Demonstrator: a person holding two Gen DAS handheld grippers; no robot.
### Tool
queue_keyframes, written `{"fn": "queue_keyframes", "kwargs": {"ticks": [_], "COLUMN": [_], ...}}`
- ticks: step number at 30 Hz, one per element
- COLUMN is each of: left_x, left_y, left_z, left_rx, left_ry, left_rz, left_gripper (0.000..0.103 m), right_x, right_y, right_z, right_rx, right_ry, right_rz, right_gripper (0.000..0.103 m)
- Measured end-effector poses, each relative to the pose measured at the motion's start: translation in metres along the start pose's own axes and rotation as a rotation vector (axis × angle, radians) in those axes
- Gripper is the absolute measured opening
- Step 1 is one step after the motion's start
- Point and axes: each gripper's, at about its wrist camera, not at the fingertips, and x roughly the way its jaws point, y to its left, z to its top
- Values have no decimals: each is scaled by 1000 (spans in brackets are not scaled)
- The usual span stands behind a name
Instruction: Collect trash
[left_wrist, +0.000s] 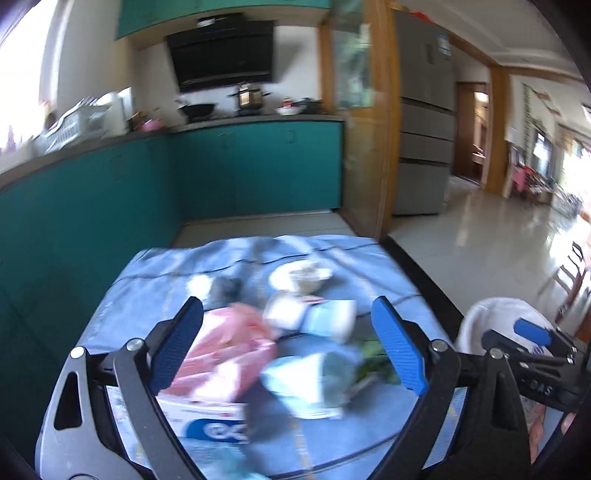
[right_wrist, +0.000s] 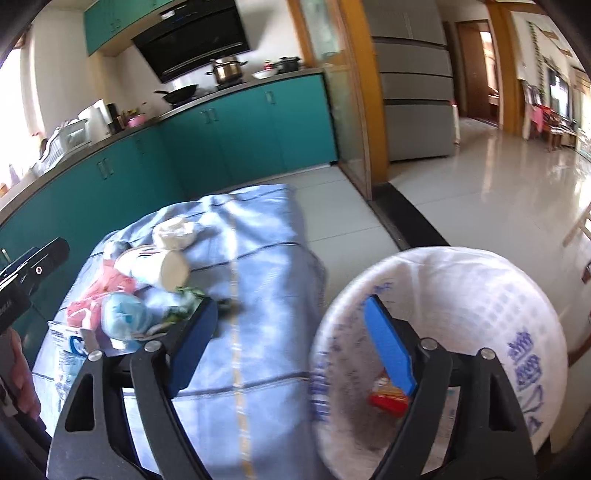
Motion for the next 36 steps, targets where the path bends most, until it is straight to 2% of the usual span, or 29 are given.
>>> {"fn": "queue_keyframes", "kwargs": {"ticks": [6,9,13,15,20,22,24,27,31,33,36], "left_x": [3,2,-2,-3,0,0,0,-2,-1,-1,0], "left_y": [64,81,91,93,98,99,100,97,97,97,96], "left_z": [1,0,0,-1,-4,-4,-4,-4,-4,-4,-5], "left_rx": [-207,-251,-250,-241,-230,-235,-234,-217,-215,-221,-218], "left_ry": [59,66,60,55,73,75,72,65,75,76,80], "left_rz": [13,25,35,41,59,58,57,64,50,50,52], "left_gripper": [93,94,96,97,97,97,97,98,99,99,99], "right_x": [11,19,21,21,18,8,-7,-20,-17,-16,-19], "right_y": [39,55,70,75,80,80,79,74,67,68,71], "right_z": [-1,-4,-10,-11,-9,-6,-3,0,5,7,6], "right_rx": [-63,-103,-157,-176,-166,-148,-122,-84,-36,-57,-89], "right_ry": [3,14,17,15,-13,-74,-170,-239,-194,-172,-186], "right_rz": [40,46,59,55,66,87,114,160,164,151,115], "right_gripper": [86,86,86,91,93,93,100,100,100,100,100]}}
